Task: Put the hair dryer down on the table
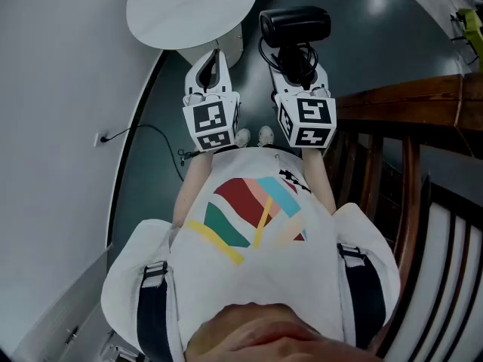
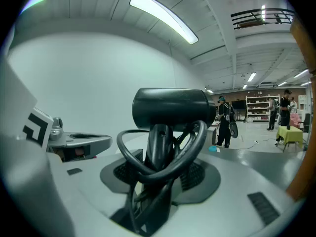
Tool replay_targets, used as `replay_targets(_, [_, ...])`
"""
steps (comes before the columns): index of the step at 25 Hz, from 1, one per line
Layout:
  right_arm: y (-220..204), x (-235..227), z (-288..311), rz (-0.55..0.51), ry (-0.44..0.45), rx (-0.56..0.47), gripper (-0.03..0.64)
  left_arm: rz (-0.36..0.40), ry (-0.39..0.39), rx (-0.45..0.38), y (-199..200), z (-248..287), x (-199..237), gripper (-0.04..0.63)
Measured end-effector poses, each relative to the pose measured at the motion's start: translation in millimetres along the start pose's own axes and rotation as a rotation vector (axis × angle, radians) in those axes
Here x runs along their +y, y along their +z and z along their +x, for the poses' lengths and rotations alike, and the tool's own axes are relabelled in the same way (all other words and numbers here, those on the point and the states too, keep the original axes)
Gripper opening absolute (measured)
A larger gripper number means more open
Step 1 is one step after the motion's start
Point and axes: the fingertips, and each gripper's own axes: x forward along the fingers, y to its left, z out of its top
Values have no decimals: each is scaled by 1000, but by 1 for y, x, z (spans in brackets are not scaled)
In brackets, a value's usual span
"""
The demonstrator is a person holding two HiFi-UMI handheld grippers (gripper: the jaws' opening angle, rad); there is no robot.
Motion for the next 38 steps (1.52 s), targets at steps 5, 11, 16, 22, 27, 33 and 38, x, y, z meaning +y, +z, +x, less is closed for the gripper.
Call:
replay_targets(5, [-2, -5, -1, 13, -1, -4, 220, -8, 14, -6, 2, 1, 2, 14])
replay_targets(11, [0, -11, -1, 13, 7, -17, 219, -16, 26, -11, 4, 6, 2, 14])
replay_targets(16, [4, -18, -2, 3, 5, -38, 219, -11, 12, -11, 6, 13, -7, 14])
replay_targets(22, [5, -39, -4, 11, -7, -49, 219, -22, 7, -17, 7, 27, -22, 14])
replay_targets(27, [-5, -64, -10, 20, -15, -37, 219, -44, 29, -24, 5, 39, -32, 14])
replay_targets(33, [-8, -79, -9, 18, -3, -25, 219, -56, 33, -12, 1, 48, -43, 14])
replay_targets(38, [-3, -90, -4, 8, -1, -31, 219, -47, 37, -18, 9, 63, -46, 14])
